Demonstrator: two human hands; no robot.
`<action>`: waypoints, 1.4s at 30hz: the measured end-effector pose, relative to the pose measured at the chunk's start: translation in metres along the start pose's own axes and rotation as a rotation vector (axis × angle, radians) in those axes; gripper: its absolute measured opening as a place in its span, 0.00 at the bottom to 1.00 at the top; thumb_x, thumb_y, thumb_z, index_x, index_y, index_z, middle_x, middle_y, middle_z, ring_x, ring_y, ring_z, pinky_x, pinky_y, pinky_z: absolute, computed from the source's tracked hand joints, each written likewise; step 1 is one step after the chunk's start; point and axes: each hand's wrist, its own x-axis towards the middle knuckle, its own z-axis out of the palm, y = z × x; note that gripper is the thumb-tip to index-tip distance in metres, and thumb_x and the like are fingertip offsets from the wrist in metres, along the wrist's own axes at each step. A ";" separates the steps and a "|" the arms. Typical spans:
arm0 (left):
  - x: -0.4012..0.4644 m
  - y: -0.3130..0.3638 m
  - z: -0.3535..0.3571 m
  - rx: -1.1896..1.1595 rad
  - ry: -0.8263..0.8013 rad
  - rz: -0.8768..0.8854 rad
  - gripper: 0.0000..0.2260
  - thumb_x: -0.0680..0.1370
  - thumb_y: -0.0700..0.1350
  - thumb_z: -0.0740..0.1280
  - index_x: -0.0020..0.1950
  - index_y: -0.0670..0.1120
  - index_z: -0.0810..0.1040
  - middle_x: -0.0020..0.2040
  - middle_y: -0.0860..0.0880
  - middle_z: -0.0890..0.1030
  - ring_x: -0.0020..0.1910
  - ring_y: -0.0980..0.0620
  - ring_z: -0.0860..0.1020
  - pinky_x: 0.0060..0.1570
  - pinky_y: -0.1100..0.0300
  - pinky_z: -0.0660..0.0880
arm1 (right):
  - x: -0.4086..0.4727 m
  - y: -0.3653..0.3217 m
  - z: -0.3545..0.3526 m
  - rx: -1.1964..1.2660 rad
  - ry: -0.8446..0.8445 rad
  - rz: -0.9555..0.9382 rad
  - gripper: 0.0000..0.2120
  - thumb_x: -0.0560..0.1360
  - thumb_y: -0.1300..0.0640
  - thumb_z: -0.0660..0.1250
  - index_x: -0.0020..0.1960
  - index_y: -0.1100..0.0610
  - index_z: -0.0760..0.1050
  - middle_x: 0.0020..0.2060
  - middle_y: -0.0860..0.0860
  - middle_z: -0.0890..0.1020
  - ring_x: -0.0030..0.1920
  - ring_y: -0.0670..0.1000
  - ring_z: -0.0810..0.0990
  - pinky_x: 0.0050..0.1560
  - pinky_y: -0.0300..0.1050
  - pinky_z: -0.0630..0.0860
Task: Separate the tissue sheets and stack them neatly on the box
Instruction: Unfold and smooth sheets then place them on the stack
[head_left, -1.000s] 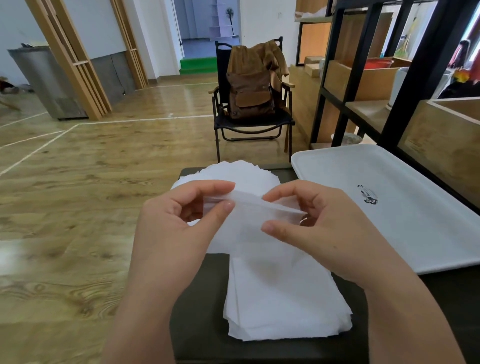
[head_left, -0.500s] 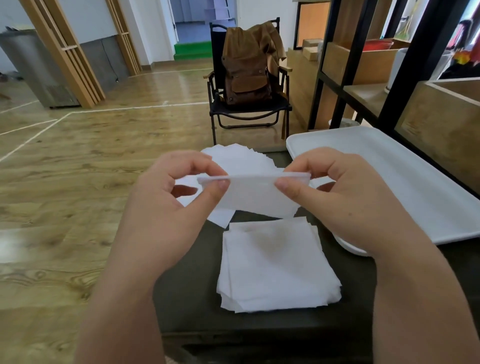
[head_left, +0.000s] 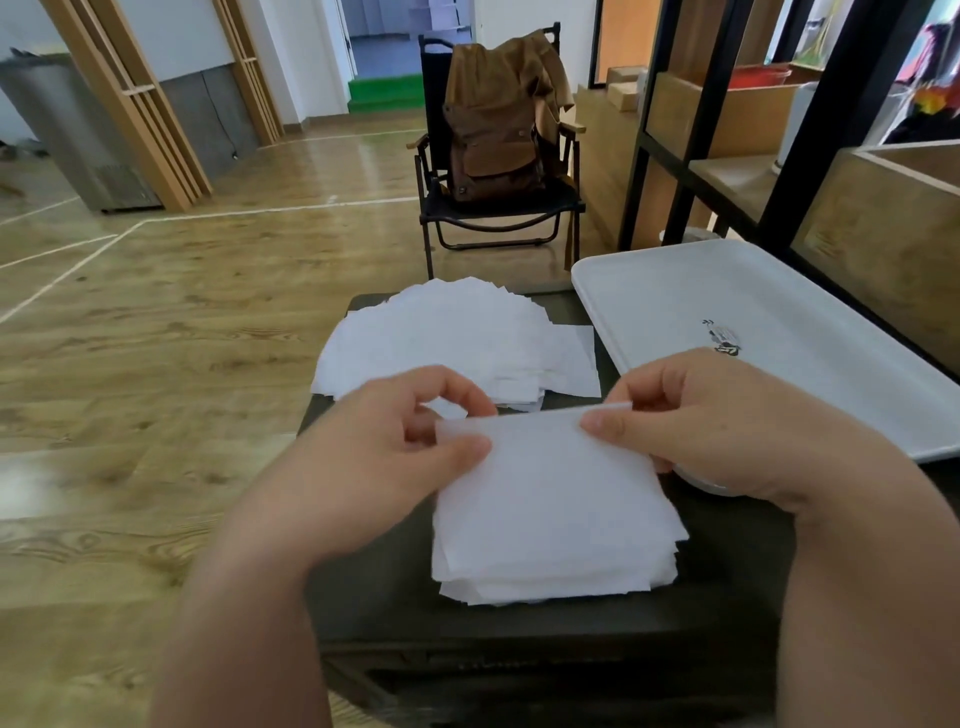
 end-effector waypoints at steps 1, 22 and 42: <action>0.003 -0.003 0.002 0.071 -0.021 -0.039 0.06 0.76 0.51 0.70 0.49 0.64 0.78 0.31 0.54 0.79 0.31 0.57 0.77 0.39 0.55 0.73 | 0.003 0.003 0.002 -0.039 0.014 0.045 0.15 0.70 0.39 0.70 0.39 0.51 0.82 0.34 0.47 0.83 0.39 0.49 0.81 0.44 0.44 0.77; 0.062 -0.032 0.024 0.655 0.210 -0.140 0.26 0.84 0.44 0.55 0.81 0.53 0.48 0.65 0.46 0.75 0.54 0.48 0.73 0.51 0.58 0.68 | 0.017 0.002 0.012 0.019 0.288 -0.044 0.18 0.63 0.32 0.66 0.40 0.45 0.77 0.33 0.49 0.81 0.35 0.47 0.79 0.32 0.38 0.71; 0.055 -0.034 0.021 0.337 0.660 0.038 0.12 0.80 0.51 0.63 0.40 0.47 0.78 0.36 0.52 0.80 0.39 0.53 0.74 0.38 0.65 0.68 | 0.021 0.001 0.018 0.059 0.329 -0.026 0.12 0.69 0.38 0.68 0.40 0.46 0.78 0.32 0.47 0.80 0.34 0.46 0.78 0.34 0.40 0.70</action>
